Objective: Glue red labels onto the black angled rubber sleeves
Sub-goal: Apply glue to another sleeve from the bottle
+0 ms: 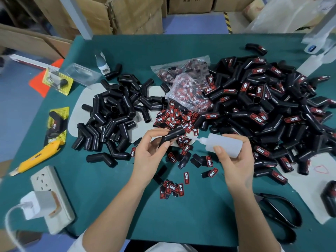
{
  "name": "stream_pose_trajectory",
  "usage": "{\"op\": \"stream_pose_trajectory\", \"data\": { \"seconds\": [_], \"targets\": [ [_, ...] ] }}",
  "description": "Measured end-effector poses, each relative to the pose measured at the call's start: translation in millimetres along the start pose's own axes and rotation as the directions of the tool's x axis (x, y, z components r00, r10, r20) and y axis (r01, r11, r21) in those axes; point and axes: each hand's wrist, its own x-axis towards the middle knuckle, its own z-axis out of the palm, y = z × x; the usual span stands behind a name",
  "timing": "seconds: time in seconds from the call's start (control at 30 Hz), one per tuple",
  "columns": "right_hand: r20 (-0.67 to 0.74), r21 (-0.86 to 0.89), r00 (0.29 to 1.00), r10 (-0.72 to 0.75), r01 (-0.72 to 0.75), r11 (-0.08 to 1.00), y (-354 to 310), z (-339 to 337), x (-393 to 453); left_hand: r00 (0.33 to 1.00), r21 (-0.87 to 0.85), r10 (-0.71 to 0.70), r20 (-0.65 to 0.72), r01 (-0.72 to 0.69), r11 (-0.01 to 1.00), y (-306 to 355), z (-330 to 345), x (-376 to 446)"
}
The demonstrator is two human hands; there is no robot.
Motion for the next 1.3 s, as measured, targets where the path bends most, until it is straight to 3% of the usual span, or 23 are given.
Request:
{"op": "stream_pose_trajectory", "data": {
  "seconds": [0.23,1.3],
  "targets": [
    [0.033,-0.067,0.998,-0.06,0.062,0.996,1,4,-4,1.0,0.086,0.016,0.023,-0.018,0.996,2,1,-1],
    [0.036,-0.177,0.989,-0.143,0.147,0.973,16,-3,-3,0.997,0.107,0.066,0.039,-0.07,0.992,6,2,-2]
  ]
}}
